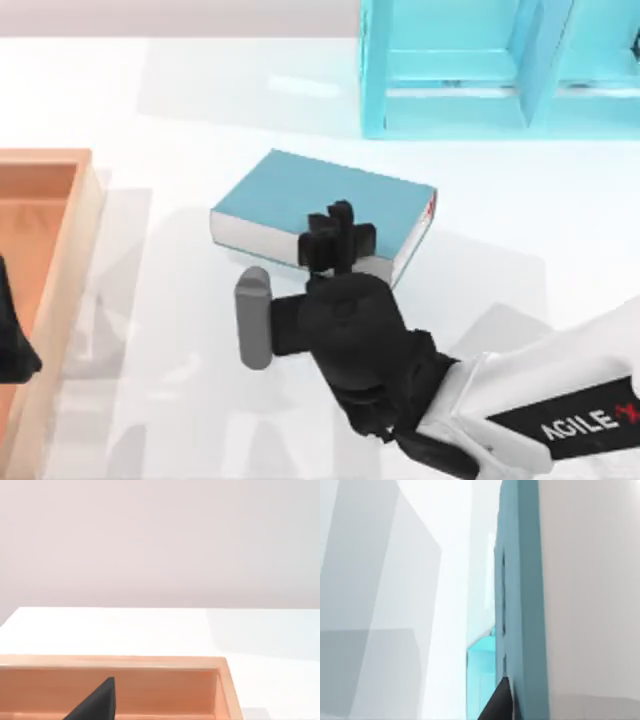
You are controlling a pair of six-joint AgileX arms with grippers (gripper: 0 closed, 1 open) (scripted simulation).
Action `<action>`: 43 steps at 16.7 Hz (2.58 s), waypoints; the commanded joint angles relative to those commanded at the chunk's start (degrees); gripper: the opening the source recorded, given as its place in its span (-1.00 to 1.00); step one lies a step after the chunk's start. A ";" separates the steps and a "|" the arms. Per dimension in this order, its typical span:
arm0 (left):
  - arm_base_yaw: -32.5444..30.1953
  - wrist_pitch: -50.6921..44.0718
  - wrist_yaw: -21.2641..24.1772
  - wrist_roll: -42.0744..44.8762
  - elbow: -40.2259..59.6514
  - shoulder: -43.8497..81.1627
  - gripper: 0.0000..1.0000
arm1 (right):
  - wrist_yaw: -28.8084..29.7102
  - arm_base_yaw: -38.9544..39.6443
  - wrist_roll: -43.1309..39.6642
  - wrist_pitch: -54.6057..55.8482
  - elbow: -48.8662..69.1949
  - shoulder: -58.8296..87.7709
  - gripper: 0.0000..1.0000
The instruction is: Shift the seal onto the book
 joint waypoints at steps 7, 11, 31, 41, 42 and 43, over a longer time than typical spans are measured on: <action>0.00 0.00 0.00 0.00 0.00 0.00 1.00 | 0.04 -0.06 0.03 1.50 -0.34 1.14 -0.70; 0.00 0.00 0.00 0.00 0.00 0.00 1.00 | 0.04 -0.06 0.03 1.50 -0.34 1.14 -0.10; 0.00 0.00 0.00 0.00 0.00 0.00 1.00 | 3.06 4.18 3.97 -1.92 -1.28 -1.74 1.00; 0.00 0.00 0.00 0.00 0.00 0.00 1.00 | 22.47 25.71 21.08 -19.97 -8.29 -10.64 1.00; 0.00 0.00 0.00 0.00 0.00 0.00 1.00 | 22.50 25.73 21.10 -20.00 -8.31 -10.65 1.00; 0.00 0.00 0.00 0.00 0.00 0.00 1.00 | 22.50 25.73 21.10 -20.00 -8.31 -10.65 1.00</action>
